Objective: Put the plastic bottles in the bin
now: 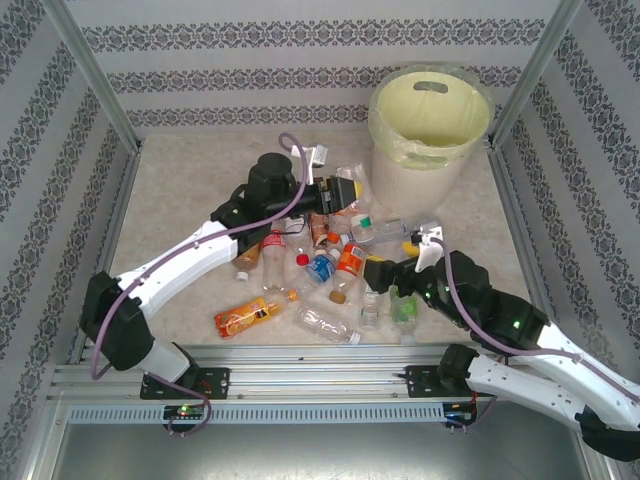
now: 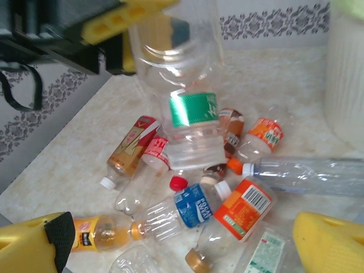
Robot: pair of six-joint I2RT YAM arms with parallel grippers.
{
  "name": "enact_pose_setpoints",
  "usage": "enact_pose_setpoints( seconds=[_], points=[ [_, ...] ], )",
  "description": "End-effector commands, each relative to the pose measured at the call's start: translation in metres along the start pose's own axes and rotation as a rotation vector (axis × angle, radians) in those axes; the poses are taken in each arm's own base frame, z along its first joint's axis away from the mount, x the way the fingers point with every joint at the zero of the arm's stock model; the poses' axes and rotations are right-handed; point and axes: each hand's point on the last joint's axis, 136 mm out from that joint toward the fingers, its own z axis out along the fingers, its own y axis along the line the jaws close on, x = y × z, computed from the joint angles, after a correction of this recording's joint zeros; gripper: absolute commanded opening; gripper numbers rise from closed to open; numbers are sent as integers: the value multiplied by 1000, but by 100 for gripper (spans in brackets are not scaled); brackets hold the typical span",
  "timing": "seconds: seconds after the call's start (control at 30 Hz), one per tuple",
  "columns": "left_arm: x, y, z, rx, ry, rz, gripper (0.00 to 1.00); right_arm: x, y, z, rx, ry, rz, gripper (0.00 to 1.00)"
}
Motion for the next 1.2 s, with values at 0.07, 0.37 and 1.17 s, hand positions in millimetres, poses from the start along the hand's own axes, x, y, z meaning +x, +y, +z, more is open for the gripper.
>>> enact_pose_setpoints(
  seconds=[0.07, 0.37, 1.17],
  points=[
    [-12, -4, 8, 17, 2, -46, 52, -16, 6, -2, 5, 42, -145, 98],
    [-2, 4, -2, -67, 57, -169, 53, -28, 5, 40, 6, 131, -121, 96],
    [17, 1, 5, 18, 150, -349, 54, -47, 1, 96, -92, 144, 3, 80]
  ],
)
